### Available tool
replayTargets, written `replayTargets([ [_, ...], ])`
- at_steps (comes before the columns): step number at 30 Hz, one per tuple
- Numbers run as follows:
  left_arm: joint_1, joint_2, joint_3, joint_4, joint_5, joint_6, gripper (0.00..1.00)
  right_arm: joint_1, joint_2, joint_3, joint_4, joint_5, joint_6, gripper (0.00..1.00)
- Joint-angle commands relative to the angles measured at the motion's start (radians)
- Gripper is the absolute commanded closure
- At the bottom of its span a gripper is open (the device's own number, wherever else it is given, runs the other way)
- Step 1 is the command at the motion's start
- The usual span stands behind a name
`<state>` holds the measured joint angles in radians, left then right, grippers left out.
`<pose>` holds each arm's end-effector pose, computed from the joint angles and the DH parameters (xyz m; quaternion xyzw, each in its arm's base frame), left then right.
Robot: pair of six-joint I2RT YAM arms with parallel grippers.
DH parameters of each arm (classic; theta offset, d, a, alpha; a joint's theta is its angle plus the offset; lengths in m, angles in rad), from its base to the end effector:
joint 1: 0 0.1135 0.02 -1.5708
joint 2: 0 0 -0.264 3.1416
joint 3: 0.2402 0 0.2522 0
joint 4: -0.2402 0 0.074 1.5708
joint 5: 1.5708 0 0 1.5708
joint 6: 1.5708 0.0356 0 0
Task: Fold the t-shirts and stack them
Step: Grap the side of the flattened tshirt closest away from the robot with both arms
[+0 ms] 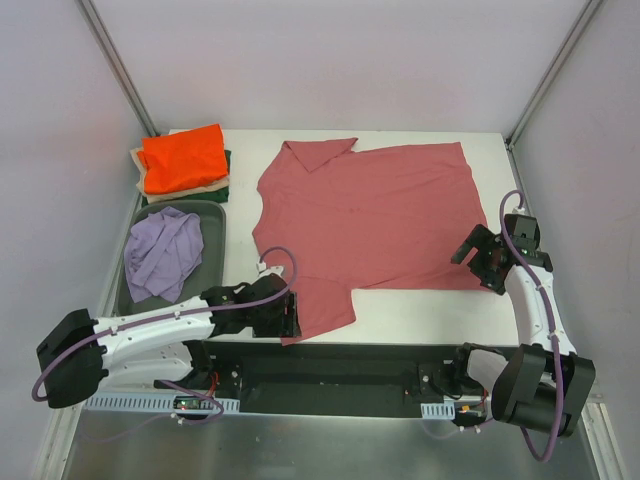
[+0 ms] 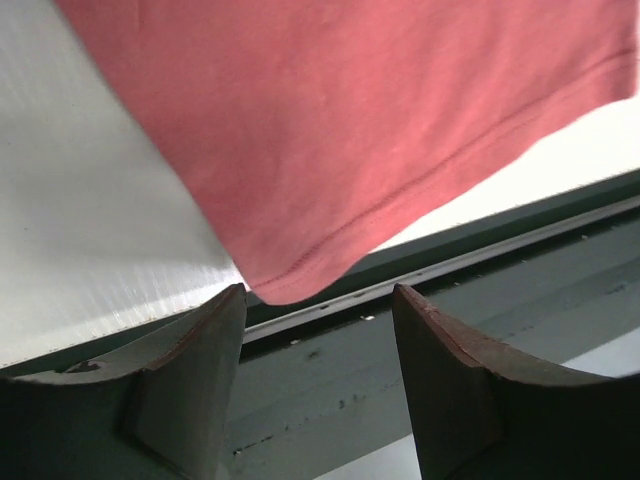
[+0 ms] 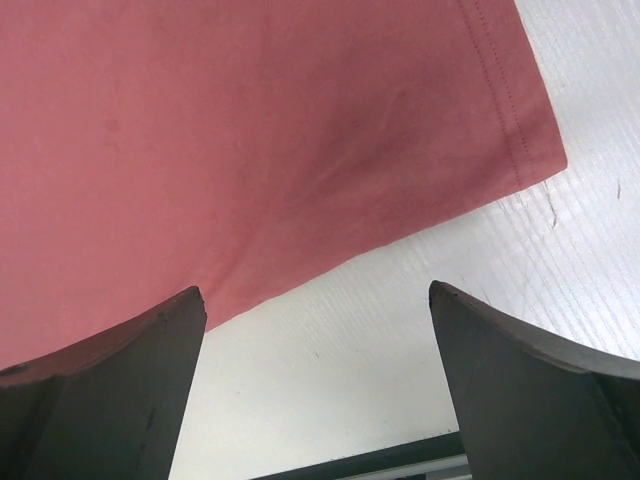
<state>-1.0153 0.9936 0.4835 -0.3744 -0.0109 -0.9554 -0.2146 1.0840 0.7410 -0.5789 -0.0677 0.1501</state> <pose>0.0997 -0.1599 0.1827 0.0264 0.9413 -0.2776 0.1902 0.2092 -0.0431 0.2337 0.1612 0.9335 0.0218 0.3195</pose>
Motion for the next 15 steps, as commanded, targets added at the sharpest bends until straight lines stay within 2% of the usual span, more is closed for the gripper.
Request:
replayTargets([
  [1,-0.016,0.065,0.03,-0.012,-0.056,-0.022,0.41,-0.009,-0.003,0.003,0.022,-0.003,0.016,0.04],
  [4,-0.017,0.128,0.064,-0.014,-0.058,0.01,0.46,-0.011,0.004,0.006,0.024,-0.009,0.017,0.04],
  [8,-0.029,0.209,0.116,-0.014,-0.067,0.033,0.64,-0.014,0.014,0.015,0.025,-0.001,0.019,0.04],
  [12,-0.048,0.264,0.153,-0.021,-0.07,0.064,0.69,-0.022,0.022,0.011,0.028,0.02,0.026,0.04],
  [14,-0.051,0.287,0.161,-0.032,-0.08,0.072,0.78,-0.028,0.019,0.012,0.025,0.028,0.031,0.04],
  [15,-0.051,0.295,0.164,-0.038,-0.087,0.073,0.89,-0.029,0.017,0.009,0.025,0.028,0.032,0.04],
])
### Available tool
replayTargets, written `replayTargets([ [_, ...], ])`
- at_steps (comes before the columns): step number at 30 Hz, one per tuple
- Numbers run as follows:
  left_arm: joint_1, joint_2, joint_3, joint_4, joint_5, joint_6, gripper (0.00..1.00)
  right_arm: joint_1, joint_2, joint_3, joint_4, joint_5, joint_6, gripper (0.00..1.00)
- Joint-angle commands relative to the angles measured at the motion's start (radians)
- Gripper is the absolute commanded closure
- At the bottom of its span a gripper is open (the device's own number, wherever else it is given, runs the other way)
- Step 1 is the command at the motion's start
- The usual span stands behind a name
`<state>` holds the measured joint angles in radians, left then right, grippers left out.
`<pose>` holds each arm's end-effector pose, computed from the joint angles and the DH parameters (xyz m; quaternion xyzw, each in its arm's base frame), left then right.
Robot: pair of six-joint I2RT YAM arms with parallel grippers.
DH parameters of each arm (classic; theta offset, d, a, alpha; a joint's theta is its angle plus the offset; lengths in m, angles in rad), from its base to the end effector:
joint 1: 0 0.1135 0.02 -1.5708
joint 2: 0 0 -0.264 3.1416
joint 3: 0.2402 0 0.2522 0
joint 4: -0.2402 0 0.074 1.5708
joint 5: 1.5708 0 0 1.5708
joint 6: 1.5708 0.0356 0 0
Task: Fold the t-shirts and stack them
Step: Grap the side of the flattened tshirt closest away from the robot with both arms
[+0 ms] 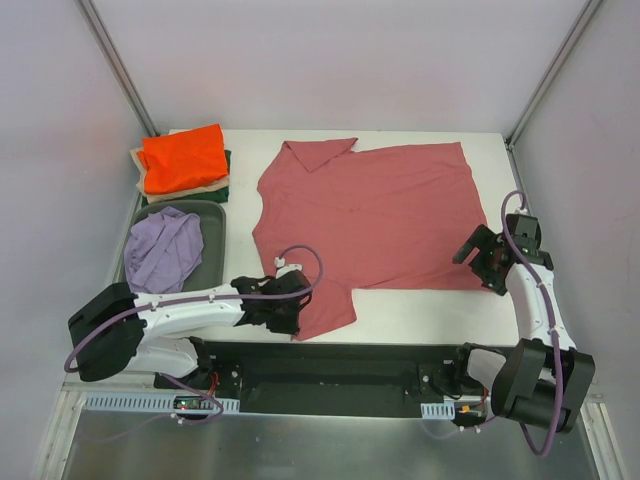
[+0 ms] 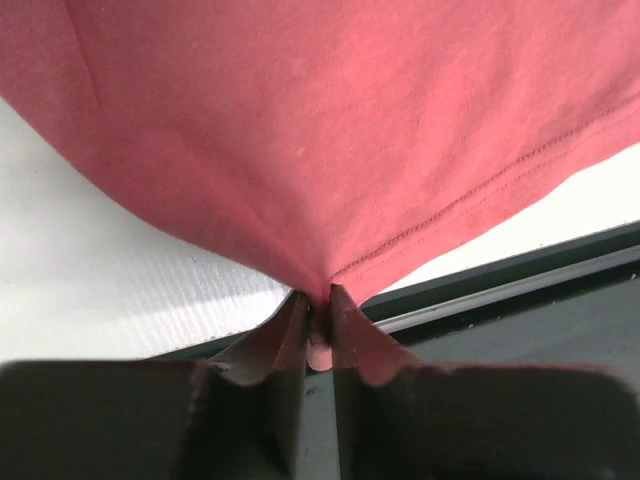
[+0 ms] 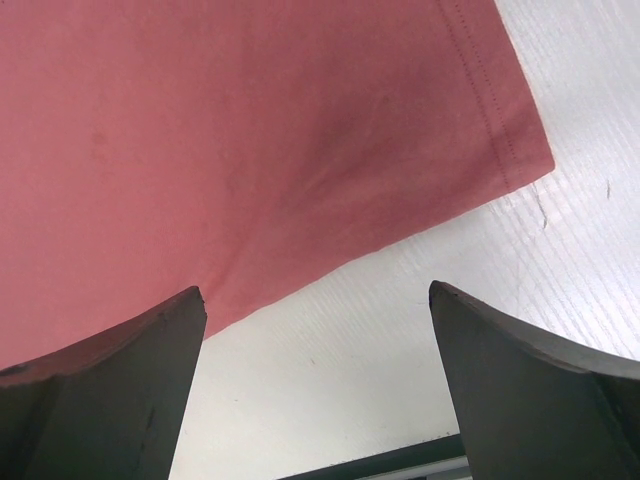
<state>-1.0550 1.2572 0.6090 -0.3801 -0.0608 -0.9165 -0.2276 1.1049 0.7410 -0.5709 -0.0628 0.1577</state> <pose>0.1137 -0.1961 0.1708 0.0585 0.9612 -0.2071 0.1723 0.2117 -0.0467 0.2301 0.1721 0.9337 0.0189 0.3134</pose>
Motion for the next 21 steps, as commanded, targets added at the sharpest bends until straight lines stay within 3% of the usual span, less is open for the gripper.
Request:
replayTargets([
  [1,-0.013,0.037,0.043,-0.037,-0.036,0.034,1.0,-0.021,-0.008,0.006,0.017,0.023,0.028,0.04],
  [6,-0.013,-0.001,0.031,-0.042,-0.059,0.028,1.0,-0.064,-0.042,-0.017,0.014,0.04,0.054,0.04],
  [10,-0.013,-0.047,0.009,-0.04,-0.091,0.022,1.0,-0.166,-0.036,-0.028,0.009,0.003,0.066,0.04],
  [15,-0.013,-0.09,-0.024,-0.02,-0.1,0.015,1.0,-0.256,0.033,-0.06,0.028,-0.071,0.083,0.04],
  [19,-0.013,-0.156,-0.074,0.018,-0.096,0.019,1.0,-0.294,0.09,-0.077,0.048,-0.046,0.109,0.01],
  [21,-0.014,-0.194,-0.098,0.033,-0.106,0.022,1.0,-0.311,0.119,-0.087,0.077,-0.058,0.121,0.08],
])
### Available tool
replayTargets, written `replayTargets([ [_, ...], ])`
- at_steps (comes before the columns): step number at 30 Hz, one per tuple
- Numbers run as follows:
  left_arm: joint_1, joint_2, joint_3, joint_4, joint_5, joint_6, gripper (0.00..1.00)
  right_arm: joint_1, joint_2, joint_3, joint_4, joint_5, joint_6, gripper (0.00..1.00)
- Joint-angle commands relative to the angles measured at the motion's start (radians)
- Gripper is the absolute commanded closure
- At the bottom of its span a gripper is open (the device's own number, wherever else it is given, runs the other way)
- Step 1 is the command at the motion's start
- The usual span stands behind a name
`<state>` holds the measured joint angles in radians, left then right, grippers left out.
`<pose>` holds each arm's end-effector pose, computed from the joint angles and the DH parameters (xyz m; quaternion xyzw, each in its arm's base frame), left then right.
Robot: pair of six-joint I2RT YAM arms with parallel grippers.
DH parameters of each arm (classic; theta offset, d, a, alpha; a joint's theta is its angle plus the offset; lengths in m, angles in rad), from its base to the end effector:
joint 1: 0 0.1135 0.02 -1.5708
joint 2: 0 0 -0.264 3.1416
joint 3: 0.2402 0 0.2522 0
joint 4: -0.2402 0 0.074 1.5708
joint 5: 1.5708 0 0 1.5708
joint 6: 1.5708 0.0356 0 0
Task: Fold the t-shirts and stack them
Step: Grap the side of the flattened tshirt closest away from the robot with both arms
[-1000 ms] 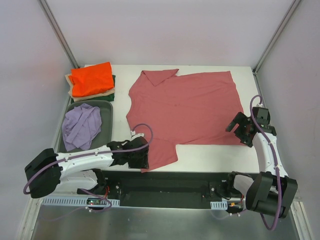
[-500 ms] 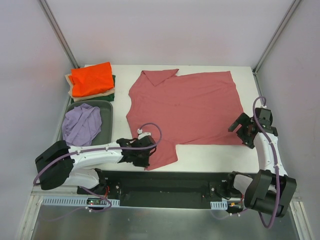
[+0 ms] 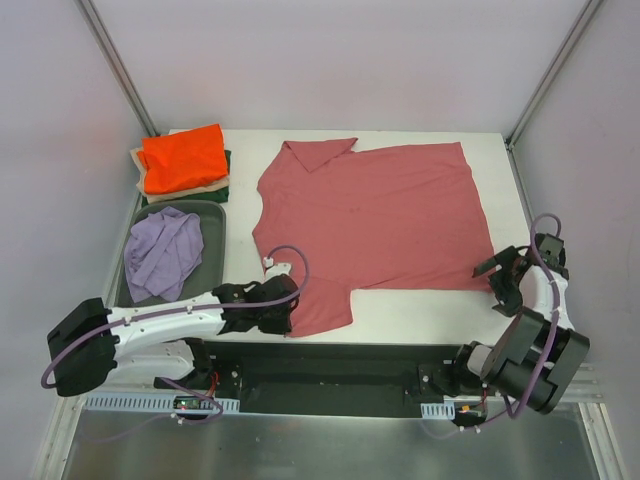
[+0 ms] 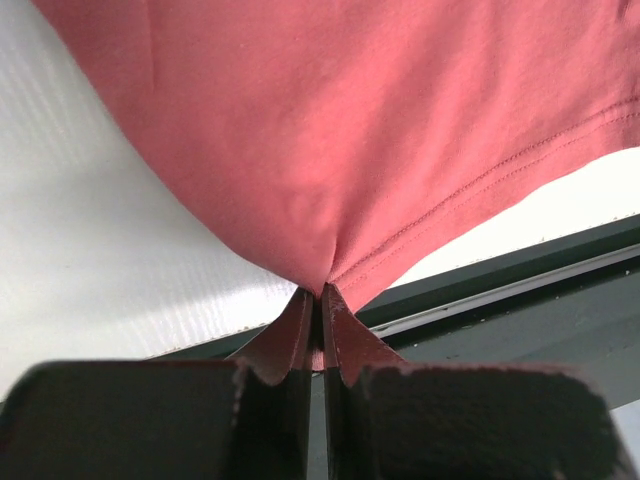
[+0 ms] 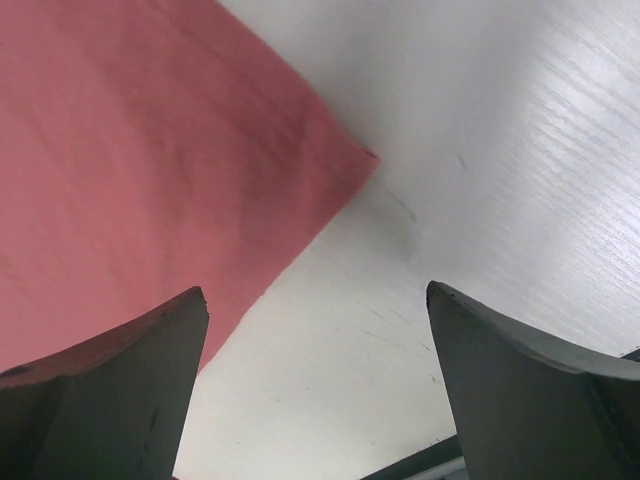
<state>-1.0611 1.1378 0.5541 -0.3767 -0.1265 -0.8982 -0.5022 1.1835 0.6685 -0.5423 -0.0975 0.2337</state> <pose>0.1061 -0.1806 0.1786 0.0585 0.9503 -0.2154 0.2172 0.1917 -0.1013 0.1942 0.3360 0.9059 0.0128 0.2577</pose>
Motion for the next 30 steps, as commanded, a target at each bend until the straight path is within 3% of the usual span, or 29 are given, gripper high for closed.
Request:
replayTargets([
  [1,-0.007,-0.094,-0.054,0.033,-0.047,0.007,1.0,-0.039,0.057,-0.017,0.062,-0.037,0.05,0.12],
  [4,-0.007,-0.137,-0.075,0.044,-0.058,0.016,1.0,-0.039,0.103,-0.021,0.111,-0.021,0.055,0.21],
  [14,-0.005,-0.159,-0.103,0.074,-0.076,0.007,1.0,-0.038,0.241,-0.004,0.221,-0.027,0.07,0.27],
  [21,-0.005,-0.141,-0.092,0.073,-0.07,-0.01,1.0,-0.033,0.255,0.008,0.234,-0.008,0.069,0.42],
  [30,-0.005,-0.158,-0.103,0.073,-0.074,-0.036,1.0,-0.006,0.292,0.049,0.217,0.021,0.05,0.44],
])
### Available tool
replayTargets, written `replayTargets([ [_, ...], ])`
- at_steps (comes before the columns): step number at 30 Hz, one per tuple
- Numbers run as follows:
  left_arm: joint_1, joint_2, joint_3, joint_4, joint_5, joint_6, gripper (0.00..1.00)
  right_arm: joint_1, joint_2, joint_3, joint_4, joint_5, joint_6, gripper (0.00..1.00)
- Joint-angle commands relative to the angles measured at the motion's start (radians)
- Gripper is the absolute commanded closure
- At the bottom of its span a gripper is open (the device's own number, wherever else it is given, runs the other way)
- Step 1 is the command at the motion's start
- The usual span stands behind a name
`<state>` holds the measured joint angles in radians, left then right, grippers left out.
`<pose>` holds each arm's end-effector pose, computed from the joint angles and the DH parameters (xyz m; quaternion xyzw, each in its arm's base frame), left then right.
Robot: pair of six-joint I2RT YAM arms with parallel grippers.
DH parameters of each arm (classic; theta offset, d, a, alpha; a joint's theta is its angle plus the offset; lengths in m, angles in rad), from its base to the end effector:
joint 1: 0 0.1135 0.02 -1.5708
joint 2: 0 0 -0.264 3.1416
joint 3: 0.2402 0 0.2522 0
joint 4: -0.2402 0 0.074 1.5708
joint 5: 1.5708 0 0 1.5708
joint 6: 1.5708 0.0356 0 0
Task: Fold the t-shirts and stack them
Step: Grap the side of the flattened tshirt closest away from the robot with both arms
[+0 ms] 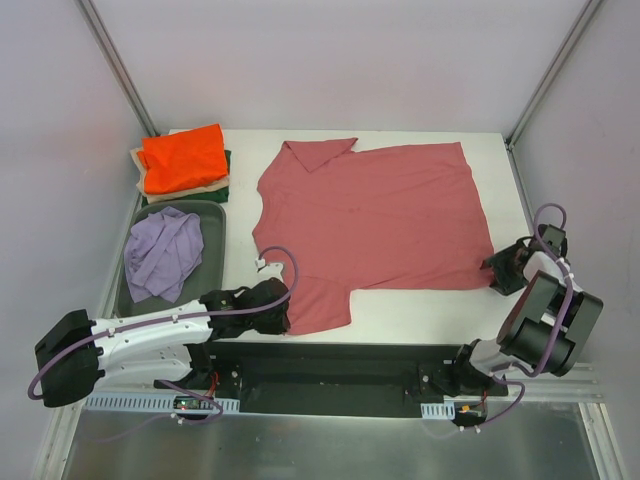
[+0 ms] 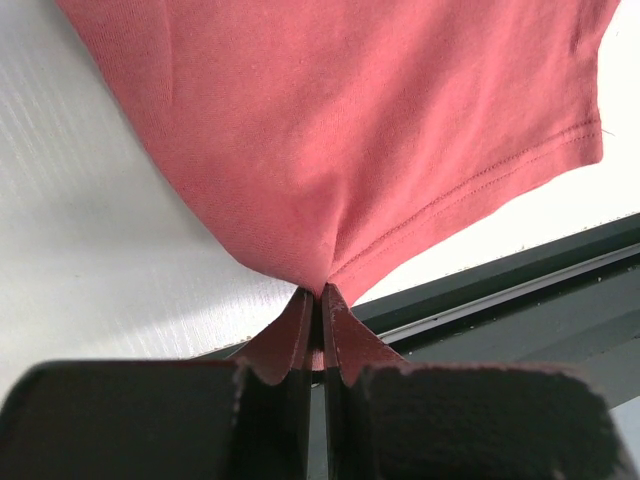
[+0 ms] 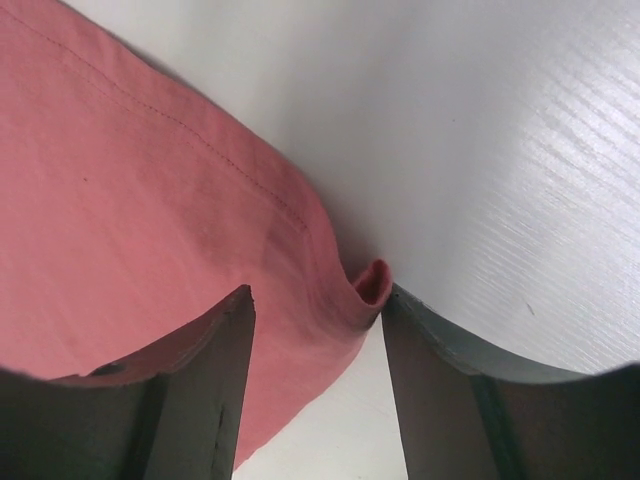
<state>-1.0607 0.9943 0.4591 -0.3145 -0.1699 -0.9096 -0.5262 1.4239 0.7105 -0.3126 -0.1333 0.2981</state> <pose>0.0977 -0.1624 0.1796 0.0405 0.9319 -0.2491 0.2605 0.2293 -0.1277 0.1663 0.3685 0.8877 0.0332 0.2740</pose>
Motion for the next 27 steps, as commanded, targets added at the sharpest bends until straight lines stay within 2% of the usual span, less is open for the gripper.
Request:
replayTargets([
  [1,-0.005,-0.019,-0.008,0.011,-0.034,-0.025,1.0,0.022,0.059,0.017,-0.02,0.058,-0.016,0.46],
  [4,-0.005,-0.028,-0.01,0.011,-0.043,-0.025,1.0,0.035,0.075,0.033,-0.037,0.064,-0.034,0.53],
  [12,-0.005,-0.066,-0.031,0.011,-0.049,-0.066,1.0,0.049,0.018,-0.011,-0.019,0.089,-0.063,1.0],
  [20,-0.005,-0.226,-0.108,-0.017,0.07,-0.106,1.0,0.045,-0.143,-0.046,-0.115,0.095,-0.068,1.0],
  [23,-0.007,-0.29,-0.109,-0.054,0.095,-0.103,1.0,0.042,-0.204,-0.068,-0.17,0.127,-0.079,1.0],
  [27,-0.007,-0.359,-0.114,-0.06,0.107,-0.081,1.0,0.035,-0.259,-0.091,-0.18,0.097,-0.086,1.0],
])
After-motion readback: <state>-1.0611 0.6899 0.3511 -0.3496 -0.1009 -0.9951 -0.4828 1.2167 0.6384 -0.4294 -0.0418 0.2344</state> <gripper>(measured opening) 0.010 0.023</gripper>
